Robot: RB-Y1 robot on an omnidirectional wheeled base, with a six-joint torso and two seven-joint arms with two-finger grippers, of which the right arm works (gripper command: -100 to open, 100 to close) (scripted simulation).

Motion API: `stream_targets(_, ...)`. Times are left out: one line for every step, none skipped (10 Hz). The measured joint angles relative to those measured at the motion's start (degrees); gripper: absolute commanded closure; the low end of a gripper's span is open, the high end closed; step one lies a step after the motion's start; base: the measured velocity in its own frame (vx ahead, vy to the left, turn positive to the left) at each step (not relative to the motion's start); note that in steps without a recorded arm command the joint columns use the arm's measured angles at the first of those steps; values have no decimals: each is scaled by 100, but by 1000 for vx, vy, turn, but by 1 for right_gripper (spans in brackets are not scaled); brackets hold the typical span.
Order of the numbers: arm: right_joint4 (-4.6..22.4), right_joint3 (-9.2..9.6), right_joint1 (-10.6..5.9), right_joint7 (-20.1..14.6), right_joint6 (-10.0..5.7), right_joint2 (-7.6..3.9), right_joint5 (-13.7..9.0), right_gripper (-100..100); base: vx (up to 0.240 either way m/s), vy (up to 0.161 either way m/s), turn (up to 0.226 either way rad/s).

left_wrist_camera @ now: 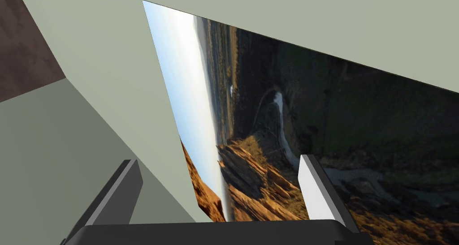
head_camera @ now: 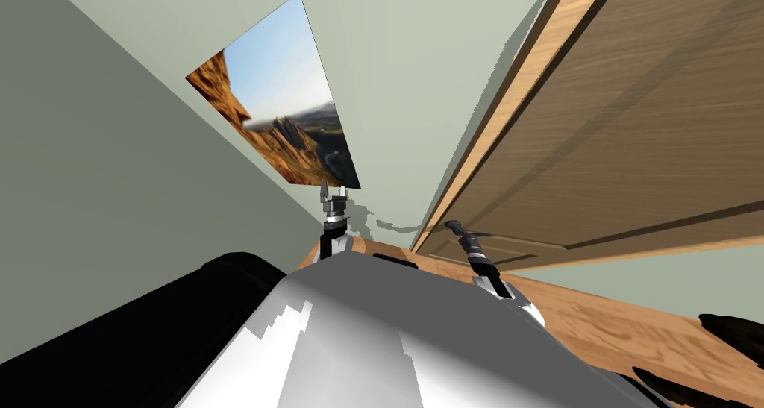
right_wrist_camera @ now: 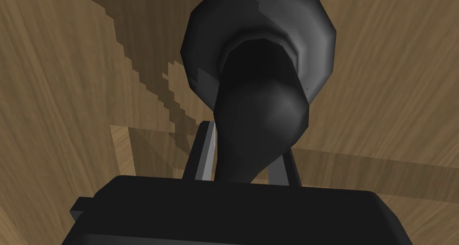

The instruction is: Pull the door open

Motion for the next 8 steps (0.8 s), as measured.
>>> stream_targets(1,1,2,0,0,0,0,100,-106,-35,132)
stream_targets(-83,18,72,-39,-10,-67,-4,100,-164,-78,123)
stream_targets(-69,50,88,-86,-74,-106,1,100,-172,-77,117)
stream_targets(-91,93,144,-134,-142,-154,11,100,-158,-57,86)
stream_targets(-48,135,171,-173,-230,-181,23,100,-157,-67,126)
stream_targets(7,186,211,-226,-336,-227,36,100,-195,-66,138)
stream_targets(20,237,268,-294,-441,-296,46,100,-200,-81,144)
stream_targets(13,283,334,-351,-533,-354,54,100,-191,-80,115)
